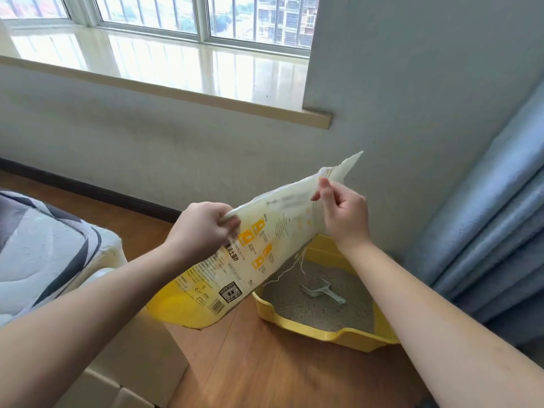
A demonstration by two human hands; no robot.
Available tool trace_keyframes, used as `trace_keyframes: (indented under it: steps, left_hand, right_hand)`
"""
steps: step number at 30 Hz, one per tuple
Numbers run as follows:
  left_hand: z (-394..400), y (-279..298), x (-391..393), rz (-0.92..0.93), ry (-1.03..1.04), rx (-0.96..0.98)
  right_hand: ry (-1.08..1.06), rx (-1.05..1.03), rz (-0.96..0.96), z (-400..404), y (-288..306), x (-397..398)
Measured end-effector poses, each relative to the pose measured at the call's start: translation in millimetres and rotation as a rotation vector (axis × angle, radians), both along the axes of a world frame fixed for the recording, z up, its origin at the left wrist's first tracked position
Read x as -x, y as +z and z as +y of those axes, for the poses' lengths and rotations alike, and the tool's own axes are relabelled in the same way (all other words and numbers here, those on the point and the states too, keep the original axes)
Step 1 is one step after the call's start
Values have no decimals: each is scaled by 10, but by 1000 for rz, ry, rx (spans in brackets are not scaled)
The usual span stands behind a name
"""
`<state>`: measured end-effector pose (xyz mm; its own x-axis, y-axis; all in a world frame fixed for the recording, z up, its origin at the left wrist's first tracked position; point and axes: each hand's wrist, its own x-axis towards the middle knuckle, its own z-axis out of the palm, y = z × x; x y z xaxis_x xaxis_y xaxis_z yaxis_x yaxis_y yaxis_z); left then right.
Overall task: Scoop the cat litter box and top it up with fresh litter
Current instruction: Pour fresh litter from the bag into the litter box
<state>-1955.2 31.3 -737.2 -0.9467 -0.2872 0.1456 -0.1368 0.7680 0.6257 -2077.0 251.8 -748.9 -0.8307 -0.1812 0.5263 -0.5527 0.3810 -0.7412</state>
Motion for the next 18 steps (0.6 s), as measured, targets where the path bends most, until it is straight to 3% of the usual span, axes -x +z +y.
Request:
trace_keyframes:
  steps: [5,9,13,18]
  left_hand:
    - [5,208,-25,64,11,-45]
    - [-67,445,-80,135,-5,-139]
    - [-52,520,-136,160,-52,-246]
    - [-10,416,-140,163,-81,-388]
  right_hand:
    - [-290,163,-555,133,-443,211]
    - [-165,338,-1089,133,-744,265]
    - [-70,426,-1220,45,-925,281]
    - [160,810,-1213,-23,-1011,348]
